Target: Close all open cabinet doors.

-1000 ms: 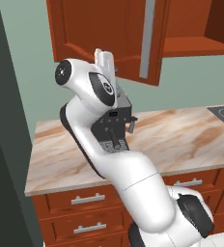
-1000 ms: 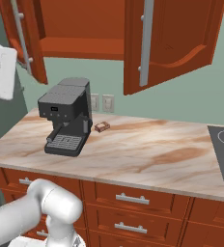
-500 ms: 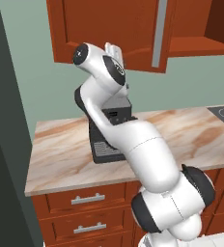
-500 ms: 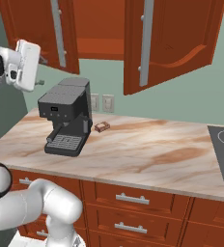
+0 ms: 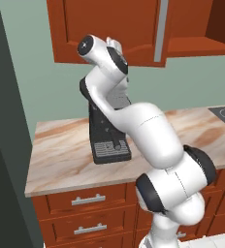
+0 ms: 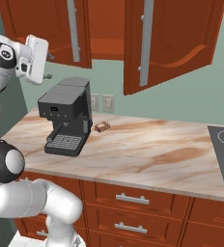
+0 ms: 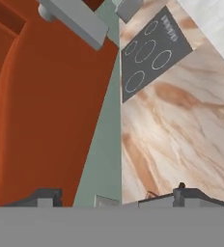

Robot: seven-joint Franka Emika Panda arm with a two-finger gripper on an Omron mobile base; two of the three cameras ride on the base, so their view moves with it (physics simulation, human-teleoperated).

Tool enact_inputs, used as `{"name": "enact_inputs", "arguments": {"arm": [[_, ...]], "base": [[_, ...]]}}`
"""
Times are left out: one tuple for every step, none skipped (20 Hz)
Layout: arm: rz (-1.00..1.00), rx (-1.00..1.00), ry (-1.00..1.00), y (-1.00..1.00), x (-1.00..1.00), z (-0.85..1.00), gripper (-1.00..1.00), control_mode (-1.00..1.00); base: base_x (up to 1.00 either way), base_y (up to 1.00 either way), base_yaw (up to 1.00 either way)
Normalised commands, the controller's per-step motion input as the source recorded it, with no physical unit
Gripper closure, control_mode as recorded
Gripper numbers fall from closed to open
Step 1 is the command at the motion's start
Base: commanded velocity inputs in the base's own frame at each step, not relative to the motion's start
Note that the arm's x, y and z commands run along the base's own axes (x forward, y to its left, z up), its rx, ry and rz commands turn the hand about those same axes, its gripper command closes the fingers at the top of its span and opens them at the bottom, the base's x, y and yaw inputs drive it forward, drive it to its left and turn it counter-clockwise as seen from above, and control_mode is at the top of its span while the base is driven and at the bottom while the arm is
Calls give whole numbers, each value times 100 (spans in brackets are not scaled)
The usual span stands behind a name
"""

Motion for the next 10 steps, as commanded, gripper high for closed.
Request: {"name": "enact_inputs", "arguments": {"arm": [[12, 2, 1, 0, 44, -9, -100, -100], [13, 1, 7, 0, 44, -17, -100, -100], [15, 0, 5, 0, 49, -23, -100, -100], [16, 2, 3, 0, 52, -21, -100, -100], [17, 4, 2, 0, 53, -20, -100, -100], [16, 4, 4, 0, 53, -18, -100, -100], [15, 3, 2, 0, 53, -18, -100, -100], [14, 1, 2, 0, 52, -21, -100, -100], [13, 0, 3, 0, 51, -26, -100, -100], [13, 0, 2, 0, 52, -25, -100, -100]], "base": [[0, 0, 0], [0, 0, 0], [0, 0, 0], [0, 0, 0], [0, 0, 0], [0, 0, 0], [0, 0, 0], [0, 0, 0], [0, 0, 0], [0, 0, 0]]}}
